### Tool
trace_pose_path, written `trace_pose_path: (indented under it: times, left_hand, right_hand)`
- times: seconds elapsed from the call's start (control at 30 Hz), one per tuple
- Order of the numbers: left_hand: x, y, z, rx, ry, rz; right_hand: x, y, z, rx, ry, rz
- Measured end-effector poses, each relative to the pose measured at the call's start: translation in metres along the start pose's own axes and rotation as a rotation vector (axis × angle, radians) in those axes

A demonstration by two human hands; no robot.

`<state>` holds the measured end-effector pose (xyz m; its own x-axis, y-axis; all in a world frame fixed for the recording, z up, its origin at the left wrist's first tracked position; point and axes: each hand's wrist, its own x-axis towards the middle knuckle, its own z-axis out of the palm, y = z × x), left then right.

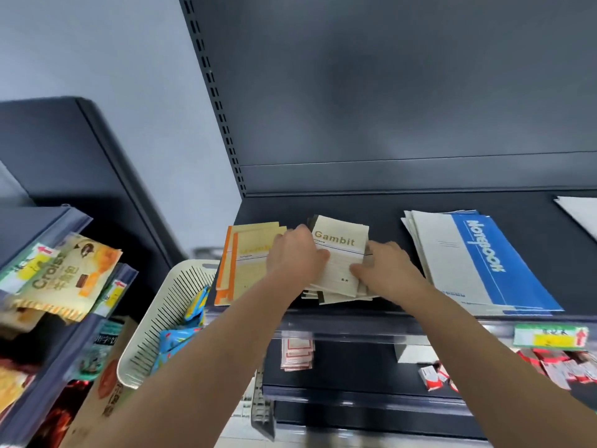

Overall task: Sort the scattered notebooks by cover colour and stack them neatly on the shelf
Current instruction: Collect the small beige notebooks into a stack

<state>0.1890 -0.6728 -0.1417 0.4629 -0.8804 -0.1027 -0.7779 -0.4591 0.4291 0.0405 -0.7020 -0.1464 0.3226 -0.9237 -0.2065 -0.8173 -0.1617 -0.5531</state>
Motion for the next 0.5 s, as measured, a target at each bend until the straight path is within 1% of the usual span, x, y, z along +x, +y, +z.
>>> trace_pose_path:
  times: [0.07, 0.17, 0.27, 0.33, 0.43, 0.5]
  left_hand:
    - [-0.002, 0.002, 0.000, 0.058, 0.043, 0.016]
    - [-0.009, 0.004, -0.003, 0.013, 0.082, 0.024]
    - [-0.024, -0.002, -0.013, 0.013, 0.170, 0.037]
    - [-0.034, -0.012, -0.022, 0.123, 0.237, 0.022]
    - [-0.055, -0.036, -0.038, 0.296, 0.279, -0.091]
    - [-0.073, -0.054, -0.050, 0.317, 0.256, -0.183]
  right_hand:
    - [0.001, 0.000, -0.004, -0.183, 0.009, -0.044]
    - [-0.002, -0.003, -0.007, -0.352, 0.077, -0.122]
    - [-0.007, -0.009, -0.012, -0.523, 0.164, -0.270]
    - [-0.008, -0.018, -0.014, -0.607, 0.170, -0.384]
    - [-0.009, -0.042, -0.007, -0.675, 0.117, -0.537]
    - [-0.013, -0.061, 0.004, -0.669, 0.079, -0.627]
